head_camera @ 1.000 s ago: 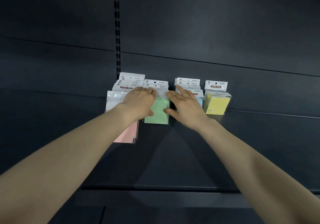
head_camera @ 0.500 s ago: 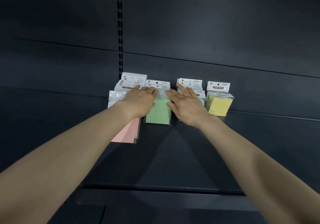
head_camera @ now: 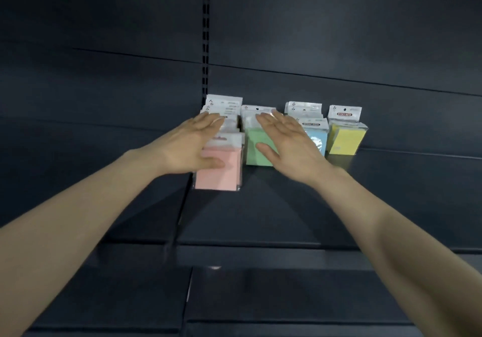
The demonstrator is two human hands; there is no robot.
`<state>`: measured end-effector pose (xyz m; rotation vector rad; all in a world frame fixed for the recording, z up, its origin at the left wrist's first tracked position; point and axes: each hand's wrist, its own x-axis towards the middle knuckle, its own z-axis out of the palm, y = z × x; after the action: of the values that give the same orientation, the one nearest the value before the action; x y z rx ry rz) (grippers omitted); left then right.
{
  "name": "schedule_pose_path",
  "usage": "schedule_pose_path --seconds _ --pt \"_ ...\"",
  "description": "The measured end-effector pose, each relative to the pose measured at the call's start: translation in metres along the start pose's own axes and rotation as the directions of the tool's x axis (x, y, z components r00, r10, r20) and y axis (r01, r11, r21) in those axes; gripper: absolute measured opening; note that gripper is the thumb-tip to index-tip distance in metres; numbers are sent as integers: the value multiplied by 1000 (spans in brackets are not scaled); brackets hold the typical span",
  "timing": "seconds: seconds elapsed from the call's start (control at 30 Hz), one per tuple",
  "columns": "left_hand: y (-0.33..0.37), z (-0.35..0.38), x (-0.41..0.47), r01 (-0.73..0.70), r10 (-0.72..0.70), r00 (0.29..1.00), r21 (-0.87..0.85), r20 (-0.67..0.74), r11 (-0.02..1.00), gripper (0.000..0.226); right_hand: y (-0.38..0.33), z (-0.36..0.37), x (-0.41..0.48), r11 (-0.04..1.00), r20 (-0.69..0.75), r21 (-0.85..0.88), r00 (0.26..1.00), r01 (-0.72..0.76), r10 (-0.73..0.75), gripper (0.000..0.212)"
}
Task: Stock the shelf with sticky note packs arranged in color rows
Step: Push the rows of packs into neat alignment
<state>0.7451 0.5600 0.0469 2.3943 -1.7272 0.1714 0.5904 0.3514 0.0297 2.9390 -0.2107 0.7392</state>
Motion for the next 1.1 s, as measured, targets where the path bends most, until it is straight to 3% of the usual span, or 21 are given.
schedule_pose_path --seconds 0.1,0.2,0.6,0.7,0.8,0.93,1.0,1.1 --pt "-9 18 -21 6 -8 998 31 64 999 115 -29 6 -12 998 119 -6 991 62 -61 77" --pt "-12 32 -30 7 -10 998 48 62 999 115 -47 15 -18 996 174 -34 982 85 -78 78" --pt "-18 25 -9 120 -117 992 -62 54 991 94 -70 31 16 996 83 -92 997 8 0 77" --pt "-16 23 1 191 -189 982 -117 29 974 102 -64 32 25 993 65 -114 998 21 -13 76" --pt "-16 21 6 313 -301 950 -216 86 925 114 -58 31 27 998 -10 -60 1000 7 -8 72" --pt "-20 20 4 325 -298 945 -324 132 888 111 -50 18 23 994 -327 89 941 -60 86 36" --pt "-19 19 4 331 -310 944 -365 116 870 105 -51 14 21 973 -312 199 934 -113 172 23" --pt "-18 18 4 335 -322 941 -409 103 849 100 -62 18 14 937 -164 294 956 -188 243 30"
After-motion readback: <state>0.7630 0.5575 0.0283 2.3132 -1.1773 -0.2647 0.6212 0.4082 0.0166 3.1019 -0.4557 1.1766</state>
